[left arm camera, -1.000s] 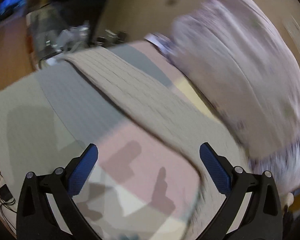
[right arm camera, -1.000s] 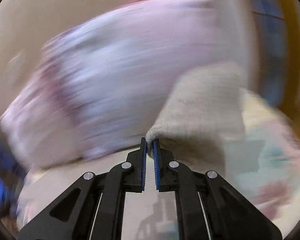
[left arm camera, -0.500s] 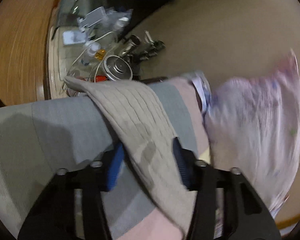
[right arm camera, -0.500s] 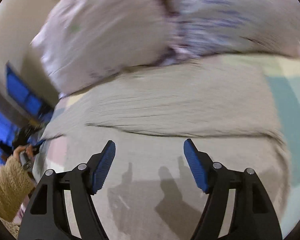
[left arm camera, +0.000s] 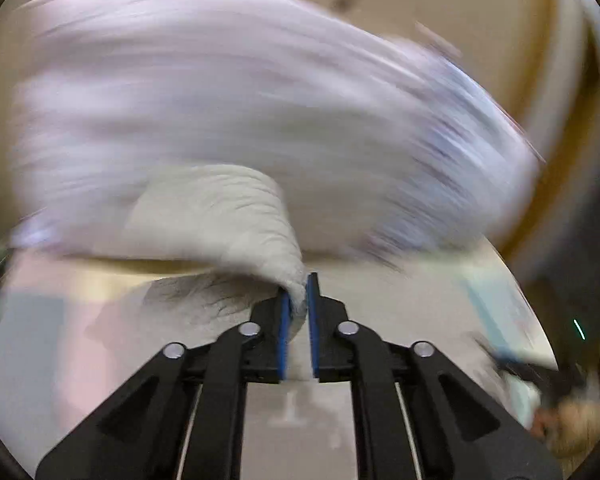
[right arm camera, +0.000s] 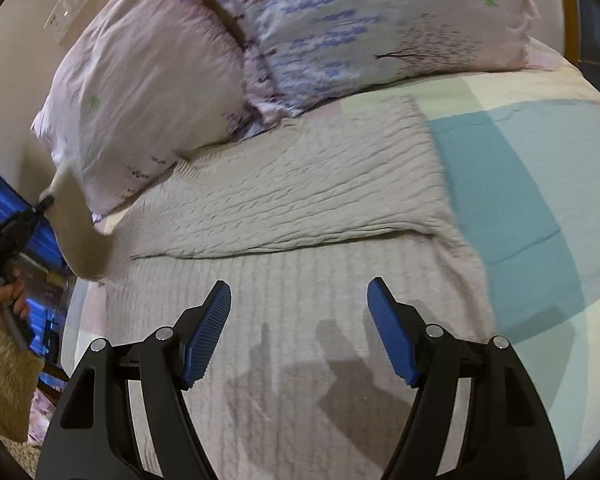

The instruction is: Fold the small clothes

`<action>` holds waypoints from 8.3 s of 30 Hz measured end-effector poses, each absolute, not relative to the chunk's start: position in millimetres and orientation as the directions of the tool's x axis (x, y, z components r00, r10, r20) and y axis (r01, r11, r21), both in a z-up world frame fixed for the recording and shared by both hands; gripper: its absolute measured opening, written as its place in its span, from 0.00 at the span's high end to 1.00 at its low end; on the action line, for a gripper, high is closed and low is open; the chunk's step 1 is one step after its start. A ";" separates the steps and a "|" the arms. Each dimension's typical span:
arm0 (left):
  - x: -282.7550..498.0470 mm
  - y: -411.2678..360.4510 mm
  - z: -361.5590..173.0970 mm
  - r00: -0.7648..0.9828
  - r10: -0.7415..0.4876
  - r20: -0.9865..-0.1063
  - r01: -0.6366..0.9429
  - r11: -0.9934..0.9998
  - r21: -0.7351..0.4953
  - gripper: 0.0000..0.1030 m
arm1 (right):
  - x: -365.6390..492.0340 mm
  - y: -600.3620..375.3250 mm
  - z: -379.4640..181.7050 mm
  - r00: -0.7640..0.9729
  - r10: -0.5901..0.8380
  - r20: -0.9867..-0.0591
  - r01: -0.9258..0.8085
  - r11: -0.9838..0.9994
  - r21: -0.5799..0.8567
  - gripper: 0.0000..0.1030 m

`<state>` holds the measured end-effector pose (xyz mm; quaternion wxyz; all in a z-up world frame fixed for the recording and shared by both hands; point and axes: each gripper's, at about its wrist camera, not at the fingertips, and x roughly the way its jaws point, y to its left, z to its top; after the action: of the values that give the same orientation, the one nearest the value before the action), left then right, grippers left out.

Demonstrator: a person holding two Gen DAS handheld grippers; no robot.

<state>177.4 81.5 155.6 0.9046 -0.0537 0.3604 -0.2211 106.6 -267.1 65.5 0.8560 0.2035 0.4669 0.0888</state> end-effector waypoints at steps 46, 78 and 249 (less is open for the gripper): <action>232.0 186.8 81.8 0.601 -0.412 -0.684 -0.157 0.779 -0.607 0.36 | 268.4 -321.4 80.9 0.589 0.535 -0.606 0.117 0.685 0.719 0.31; 261.5 -63.6 77.7 0.410 -0.824 -0.392 0.082 0.462 -0.883 0.26 | 234.6 -408.0 72.9 0.506 0.615 -0.605 0.058 0.675 0.735 0.28; 42.5 5.2 1.8 0.553 -0.076 -0.829 0.131 0.991 -0.004 0.02 | 36.9 -185.4 21.3 0.531 0.069 -0.845 -0.056 0.997 0.046 0.01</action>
<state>42.5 5.2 1.8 0.8808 0.0294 0.4689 -0.0590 36.9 -185.4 21.3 0.8749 0.0068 0.4829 0.0357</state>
